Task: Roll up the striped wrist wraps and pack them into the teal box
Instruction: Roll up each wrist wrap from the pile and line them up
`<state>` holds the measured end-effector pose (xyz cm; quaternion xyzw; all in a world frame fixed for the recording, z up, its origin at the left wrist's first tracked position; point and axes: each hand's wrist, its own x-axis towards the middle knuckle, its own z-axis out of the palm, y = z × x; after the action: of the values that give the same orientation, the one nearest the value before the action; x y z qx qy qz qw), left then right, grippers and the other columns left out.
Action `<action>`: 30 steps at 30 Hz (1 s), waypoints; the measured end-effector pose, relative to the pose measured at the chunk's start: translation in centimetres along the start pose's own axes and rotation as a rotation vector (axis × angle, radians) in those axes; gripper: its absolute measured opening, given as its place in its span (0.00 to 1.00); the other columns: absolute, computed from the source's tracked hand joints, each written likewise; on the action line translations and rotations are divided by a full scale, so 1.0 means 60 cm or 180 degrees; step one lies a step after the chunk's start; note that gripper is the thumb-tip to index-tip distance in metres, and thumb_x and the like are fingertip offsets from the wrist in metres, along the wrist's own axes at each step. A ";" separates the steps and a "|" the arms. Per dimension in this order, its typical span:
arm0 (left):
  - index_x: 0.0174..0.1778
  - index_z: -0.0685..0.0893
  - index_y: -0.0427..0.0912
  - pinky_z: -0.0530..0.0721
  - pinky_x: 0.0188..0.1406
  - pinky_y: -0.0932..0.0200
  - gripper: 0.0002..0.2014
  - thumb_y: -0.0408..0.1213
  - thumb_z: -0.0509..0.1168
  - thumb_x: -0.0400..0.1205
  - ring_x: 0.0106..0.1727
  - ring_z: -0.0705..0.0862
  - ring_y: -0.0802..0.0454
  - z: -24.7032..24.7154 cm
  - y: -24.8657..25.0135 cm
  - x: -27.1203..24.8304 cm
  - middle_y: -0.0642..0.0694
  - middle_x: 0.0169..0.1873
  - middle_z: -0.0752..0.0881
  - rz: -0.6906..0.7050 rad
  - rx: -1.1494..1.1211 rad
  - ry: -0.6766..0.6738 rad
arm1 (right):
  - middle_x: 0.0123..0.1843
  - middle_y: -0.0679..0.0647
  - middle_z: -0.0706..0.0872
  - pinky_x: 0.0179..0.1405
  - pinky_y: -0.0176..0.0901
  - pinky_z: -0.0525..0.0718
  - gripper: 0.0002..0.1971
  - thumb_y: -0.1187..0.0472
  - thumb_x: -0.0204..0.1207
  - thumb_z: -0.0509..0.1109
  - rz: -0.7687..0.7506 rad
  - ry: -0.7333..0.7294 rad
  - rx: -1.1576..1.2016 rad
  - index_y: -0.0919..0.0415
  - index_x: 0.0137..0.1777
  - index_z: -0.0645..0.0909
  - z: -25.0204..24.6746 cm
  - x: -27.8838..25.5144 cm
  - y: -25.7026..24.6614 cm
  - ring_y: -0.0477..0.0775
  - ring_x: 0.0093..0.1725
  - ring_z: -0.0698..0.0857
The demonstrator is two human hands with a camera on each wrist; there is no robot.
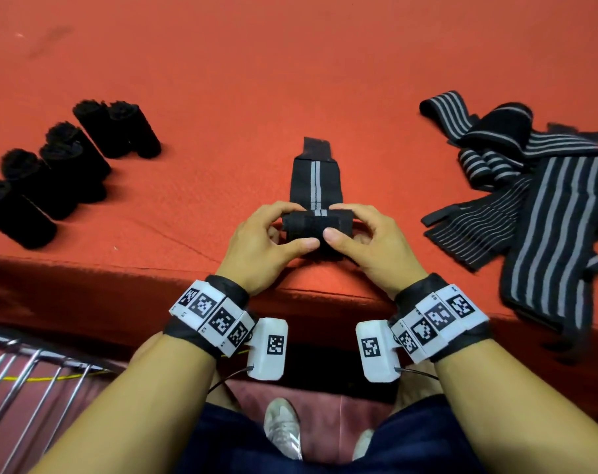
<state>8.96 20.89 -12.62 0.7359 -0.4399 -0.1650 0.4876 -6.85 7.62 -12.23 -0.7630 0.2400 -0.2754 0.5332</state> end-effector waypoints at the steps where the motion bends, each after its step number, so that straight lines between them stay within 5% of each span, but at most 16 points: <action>1: 0.56 0.86 0.59 0.70 0.32 0.59 0.18 0.51 0.80 0.71 0.27 0.69 0.60 0.001 0.000 0.000 0.68 0.26 0.79 -0.0019 -0.0021 0.0025 | 0.57 0.56 0.86 0.37 0.44 0.83 0.23 0.50 0.71 0.81 0.0020 -0.0011 0.0088 0.48 0.66 0.84 -0.002 -0.002 0.000 0.45 0.33 0.81; 4: 0.55 0.87 0.62 0.85 0.41 0.47 0.20 0.60 0.76 0.69 0.33 0.80 0.54 0.001 0.002 0.002 0.65 0.36 0.86 -0.0126 -0.0123 -0.0046 | 0.56 0.69 0.85 0.30 0.42 0.75 0.25 0.63 0.74 0.81 0.0005 -0.0161 0.0238 0.49 0.69 0.80 -0.008 -0.008 -0.003 0.48 0.27 0.73; 7: 0.56 0.87 0.65 0.87 0.51 0.41 0.20 0.66 0.70 0.71 0.43 0.87 0.51 0.000 0.007 0.000 0.61 0.43 0.91 -0.0134 -0.0010 -0.0062 | 0.54 0.63 0.86 0.34 0.51 0.82 0.22 0.58 0.74 0.80 -0.0028 -0.0048 0.0368 0.44 0.66 0.80 -0.008 -0.008 -0.009 0.50 0.32 0.77; 11: 0.61 0.83 0.69 0.86 0.49 0.40 0.20 0.67 0.68 0.73 0.42 0.87 0.48 0.002 0.015 -0.004 0.55 0.41 0.90 -0.0096 0.0038 0.0033 | 0.35 0.50 0.77 0.34 0.58 0.83 0.13 0.50 0.71 0.79 0.0101 0.0055 0.0312 0.44 0.54 0.83 -0.003 -0.004 -0.007 0.55 0.33 0.76; 13: 0.61 0.82 0.69 0.86 0.44 0.43 0.22 0.66 0.69 0.71 0.35 0.83 0.50 0.002 0.017 -0.005 0.55 0.38 0.88 -0.0077 0.0011 0.0065 | 0.31 0.49 0.75 0.33 0.55 0.80 0.13 0.45 0.68 0.79 0.0191 0.0085 0.0365 0.45 0.50 0.84 -0.002 -0.001 -0.003 0.54 0.30 0.74; 16: 0.64 0.81 0.68 0.81 0.40 0.58 0.28 0.63 0.73 0.67 0.31 0.77 0.60 -0.001 0.017 -0.008 0.58 0.49 0.84 0.0072 0.0004 0.0022 | 0.28 0.52 0.74 0.35 0.53 0.77 0.17 0.39 0.68 0.77 0.0237 0.0131 0.0289 0.49 0.48 0.85 0.001 0.006 0.002 0.55 0.29 0.73; 19: 0.68 0.79 0.67 0.80 0.41 0.59 0.32 0.61 0.76 0.66 0.32 0.76 0.61 -0.003 0.012 -0.006 0.57 0.54 0.83 0.0149 0.0000 -0.0158 | 0.24 0.54 0.70 0.33 0.54 0.71 0.21 0.34 0.69 0.74 0.0313 0.0246 0.0178 0.53 0.43 0.86 0.004 0.010 0.006 0.55 0.27 0.68; 27: 0.61 0.86 0.63 0.77 0.38 0.64 0.24 0.60 0.77 0.68 0.30 0.77 0.66 -0.003 0.012 0.001 0.60 0.48 0.89 -0.0142 -0.0255 -0.0103 | 0.27 0.57 0.78 0.34 0.58 0.77 0.25 0.28 0.68 0.71 0.0421 0.0325 -0.0126 0.52 0.41 0.88 0.006 0.009 -0.002 0.54 0.28 0.75; 30: 0.59 0.88 0.62 0.87 0.47 0.52 0.23 0.65 0.72 0.70 0.41 0.87 0.54 -0.001 0.010 0.002 0.57 0.46 0.92 -0.0254 -0.0298 -0.0070 | 0.51 0.48 0.86 0.46 0.59 0.89 0.21 0.32 0.68 0.75 0.0303 0.0362 -0.0183 0.47 0.48 0.90 0.004 0.003 -0.002 0.49 0.40 0.86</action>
<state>8.78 20.74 -12.06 0.7274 -0.4074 -0.2129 0.5096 -6.52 7.71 -12.17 -0.7488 0.3138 -0.2857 0.5092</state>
